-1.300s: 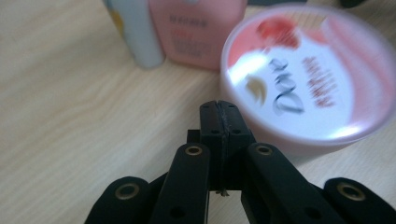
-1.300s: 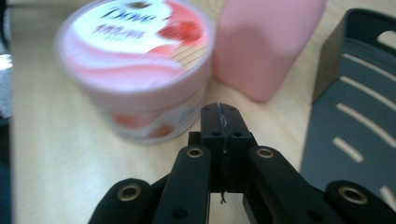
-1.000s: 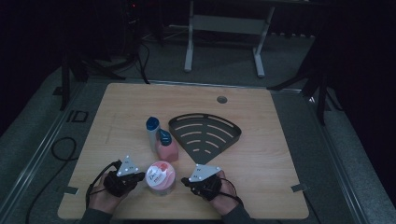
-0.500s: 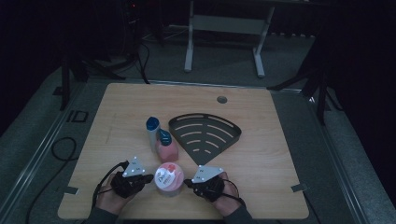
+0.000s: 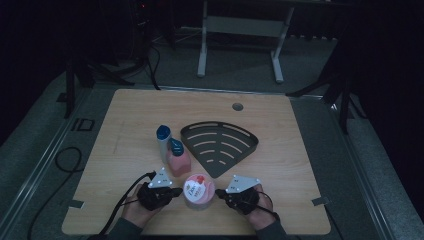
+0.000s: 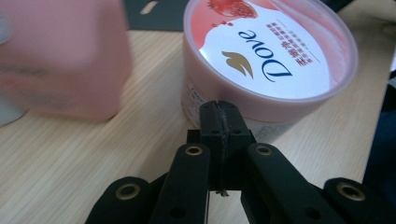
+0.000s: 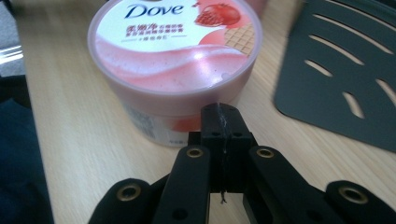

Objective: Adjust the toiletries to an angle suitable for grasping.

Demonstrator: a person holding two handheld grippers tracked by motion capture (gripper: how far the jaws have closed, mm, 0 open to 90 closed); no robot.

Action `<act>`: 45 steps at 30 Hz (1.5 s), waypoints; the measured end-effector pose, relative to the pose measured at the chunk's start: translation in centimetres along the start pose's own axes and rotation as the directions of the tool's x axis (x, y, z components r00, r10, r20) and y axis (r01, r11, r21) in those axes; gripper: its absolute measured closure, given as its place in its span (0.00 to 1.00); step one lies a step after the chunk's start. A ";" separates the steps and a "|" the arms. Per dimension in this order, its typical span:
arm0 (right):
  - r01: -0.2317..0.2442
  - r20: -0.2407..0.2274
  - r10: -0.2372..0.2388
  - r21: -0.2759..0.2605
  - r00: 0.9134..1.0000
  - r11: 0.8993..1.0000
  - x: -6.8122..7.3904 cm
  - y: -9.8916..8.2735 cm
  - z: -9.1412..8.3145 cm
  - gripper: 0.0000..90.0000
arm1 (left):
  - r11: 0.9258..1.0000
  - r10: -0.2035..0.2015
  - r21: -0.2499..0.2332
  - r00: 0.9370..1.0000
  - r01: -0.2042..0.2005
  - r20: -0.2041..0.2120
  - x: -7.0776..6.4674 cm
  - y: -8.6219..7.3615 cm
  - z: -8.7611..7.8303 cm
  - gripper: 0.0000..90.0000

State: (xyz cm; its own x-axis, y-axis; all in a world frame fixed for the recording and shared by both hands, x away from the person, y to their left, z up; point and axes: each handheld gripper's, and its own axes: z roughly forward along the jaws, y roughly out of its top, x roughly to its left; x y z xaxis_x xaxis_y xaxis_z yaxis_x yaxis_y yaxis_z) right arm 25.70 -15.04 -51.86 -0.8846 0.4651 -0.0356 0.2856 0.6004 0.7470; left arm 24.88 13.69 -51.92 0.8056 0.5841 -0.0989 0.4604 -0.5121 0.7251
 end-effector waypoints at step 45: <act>-0.171 0.137 0.174 -0.030 0.975 0.985 -5.6 -4.9 -5.2 0.99 | 0.997 0.047 -0.061 0.997 -0.044 0.056 -1.6 6.4 6.7 0.92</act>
State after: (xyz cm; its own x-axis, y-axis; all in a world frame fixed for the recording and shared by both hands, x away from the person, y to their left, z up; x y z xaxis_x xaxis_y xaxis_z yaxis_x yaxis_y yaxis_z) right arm 27.35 -23.98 -51.93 -0.7624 0.6471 0.0038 0.4214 0.4921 0.7617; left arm 29.00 5.24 -51.75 0.8460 0.5232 -0.1025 0.4012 -0.4980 0.7688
